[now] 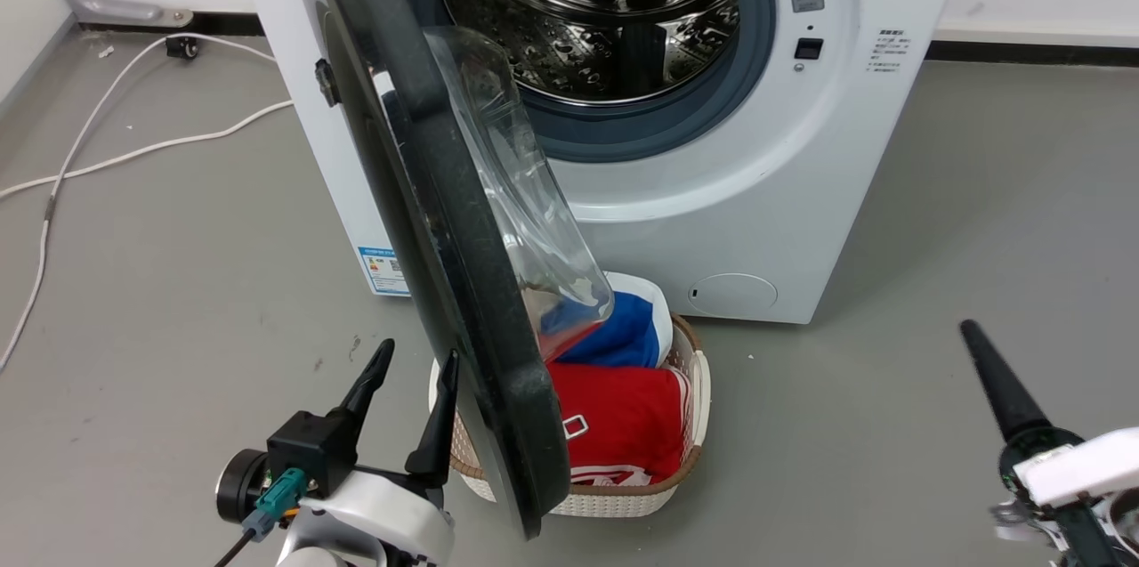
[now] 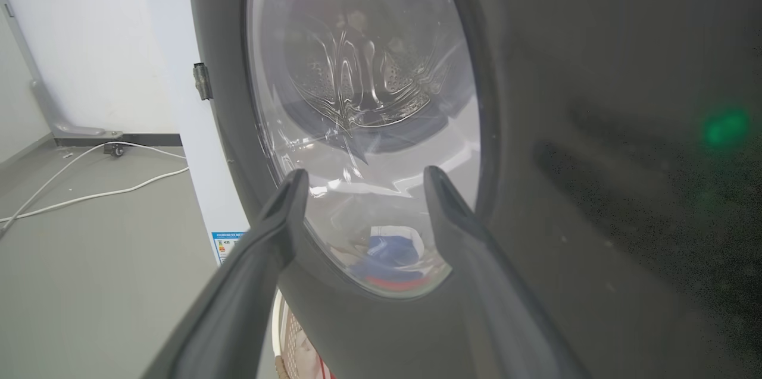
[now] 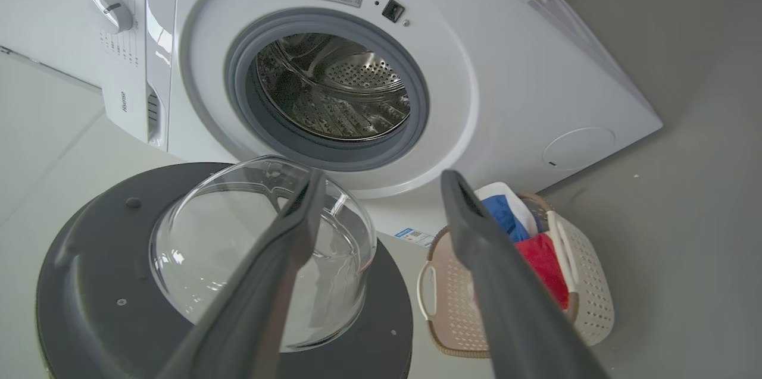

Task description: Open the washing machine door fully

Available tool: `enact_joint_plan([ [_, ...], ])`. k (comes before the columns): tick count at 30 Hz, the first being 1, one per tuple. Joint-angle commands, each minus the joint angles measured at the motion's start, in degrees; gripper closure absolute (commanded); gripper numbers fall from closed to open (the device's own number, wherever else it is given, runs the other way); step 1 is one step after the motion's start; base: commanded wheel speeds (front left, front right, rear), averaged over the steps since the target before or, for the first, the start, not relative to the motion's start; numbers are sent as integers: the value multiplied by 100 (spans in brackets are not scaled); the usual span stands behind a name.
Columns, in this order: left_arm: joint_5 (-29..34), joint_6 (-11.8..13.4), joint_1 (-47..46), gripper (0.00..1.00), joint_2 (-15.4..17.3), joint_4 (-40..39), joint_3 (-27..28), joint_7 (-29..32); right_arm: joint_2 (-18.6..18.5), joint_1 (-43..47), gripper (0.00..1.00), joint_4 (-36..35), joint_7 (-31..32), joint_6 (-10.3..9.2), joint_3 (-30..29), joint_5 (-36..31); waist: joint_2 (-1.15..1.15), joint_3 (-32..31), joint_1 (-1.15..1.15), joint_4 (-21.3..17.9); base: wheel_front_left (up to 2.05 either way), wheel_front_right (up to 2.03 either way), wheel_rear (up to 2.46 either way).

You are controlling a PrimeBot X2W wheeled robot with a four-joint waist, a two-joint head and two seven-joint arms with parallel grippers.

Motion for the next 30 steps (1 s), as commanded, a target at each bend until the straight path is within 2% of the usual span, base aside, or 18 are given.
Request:
enact_joint_plan([
  [1,-16,-7,26,0,25,12,8,-12,92,81,0,104,-3,15,-209,-366,0,-21,0,-45,0,0,0],
  [2,-42,0,41,0,53,23,37,-12,277,203,0,365,-5,15,-873,-1537,0,-29,0,-98,0,0,0],
  [5,-54,27,59,0,54,31,63,-12,798,416,0,411,-4,14,-2027,-3452,0,-25,0,-168,0,0,0],
  [8,-95,47,64,0,63,72,96,-13,1337,675,0,10,-4,14,-2969,-5196,0,-31,0,-204,0,0,0],
  [11,-86,67,20,0,67,96,99,-12,1853,939,0,-628,68,14,-3566,-6582,0,-21,0,-218,0,0,0],
  [12,-86,67,20,0,67,96,99,-12,1853,939,0,-628,68,14,-3566,-6582,0,-21,0,-218,0,0,0],
  [16,-82,82,-51,0,92,102,127,-12,2475,1287,0,-1615,543,8,-3928,-7892,0,15,0,-225,0,0,0],
  [19,-75,107,-61,0,107,76,158,-12,2793,1517,0,-2009,904,8,-3962,-8530,0,48,0,-242,0,0,0],
  [23,-54,115,-81,0,125,67,170,-12,3007,1759,0,-1980,1068,8,-3805,-8764,0,90,0,-236,0,0,0],
  [30,-58,93,-113,0,185,96,184,-12,3120,1884,0,-1718,990,8,-3600,-8811,0,89,0,-216,0,0,0],
])
